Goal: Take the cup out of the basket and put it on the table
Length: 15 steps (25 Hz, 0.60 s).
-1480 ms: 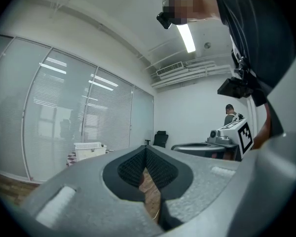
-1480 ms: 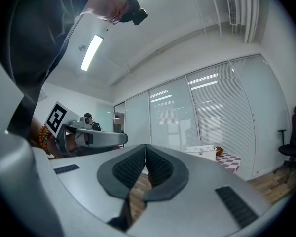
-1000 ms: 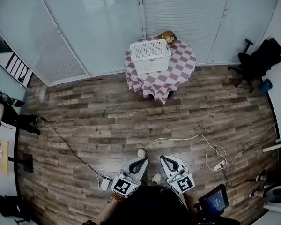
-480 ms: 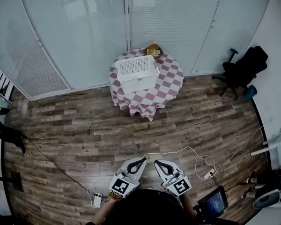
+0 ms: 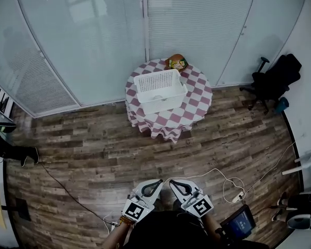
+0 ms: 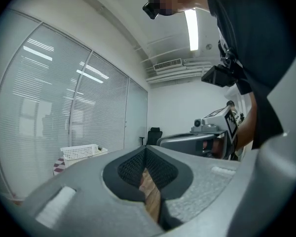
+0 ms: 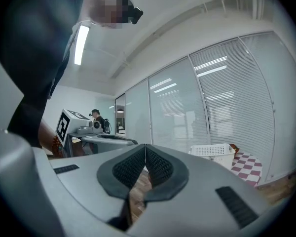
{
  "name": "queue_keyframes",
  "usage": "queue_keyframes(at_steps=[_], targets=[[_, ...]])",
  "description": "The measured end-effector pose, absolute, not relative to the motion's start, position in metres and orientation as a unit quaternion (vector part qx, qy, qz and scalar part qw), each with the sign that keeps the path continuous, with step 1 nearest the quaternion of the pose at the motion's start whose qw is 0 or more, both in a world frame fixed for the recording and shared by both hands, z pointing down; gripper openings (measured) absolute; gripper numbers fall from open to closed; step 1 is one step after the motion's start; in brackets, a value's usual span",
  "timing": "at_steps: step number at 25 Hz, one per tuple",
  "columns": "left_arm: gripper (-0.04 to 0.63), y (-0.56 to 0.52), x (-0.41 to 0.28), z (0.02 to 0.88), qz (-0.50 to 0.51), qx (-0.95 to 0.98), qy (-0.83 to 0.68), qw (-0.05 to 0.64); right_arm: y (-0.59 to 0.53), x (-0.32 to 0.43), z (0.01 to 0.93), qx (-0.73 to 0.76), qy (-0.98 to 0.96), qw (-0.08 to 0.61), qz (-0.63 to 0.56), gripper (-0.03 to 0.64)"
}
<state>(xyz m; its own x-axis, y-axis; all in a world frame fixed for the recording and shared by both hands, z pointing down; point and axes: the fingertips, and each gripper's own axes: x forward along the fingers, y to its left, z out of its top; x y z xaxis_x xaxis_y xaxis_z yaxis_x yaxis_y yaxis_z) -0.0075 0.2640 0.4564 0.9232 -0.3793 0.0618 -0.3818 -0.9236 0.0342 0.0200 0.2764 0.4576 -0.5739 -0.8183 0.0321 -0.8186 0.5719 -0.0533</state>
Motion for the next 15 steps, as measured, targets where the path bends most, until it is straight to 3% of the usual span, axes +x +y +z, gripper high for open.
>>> queue_keyframes(at_steps=[7,15], targets=[[0.003,0.215,-0.001,0.465,0.049,0.977,-0.206,0.033,0.232,0.033,0.459,0.462,-0.886,-0.009,0.042,0.011],[0.003,0.149,0.052,0.469,0.056,0.967,-0.247,0.033,0.154,0.085,0.467,0.438,-0.897,-0.038,0.054,0.011]])
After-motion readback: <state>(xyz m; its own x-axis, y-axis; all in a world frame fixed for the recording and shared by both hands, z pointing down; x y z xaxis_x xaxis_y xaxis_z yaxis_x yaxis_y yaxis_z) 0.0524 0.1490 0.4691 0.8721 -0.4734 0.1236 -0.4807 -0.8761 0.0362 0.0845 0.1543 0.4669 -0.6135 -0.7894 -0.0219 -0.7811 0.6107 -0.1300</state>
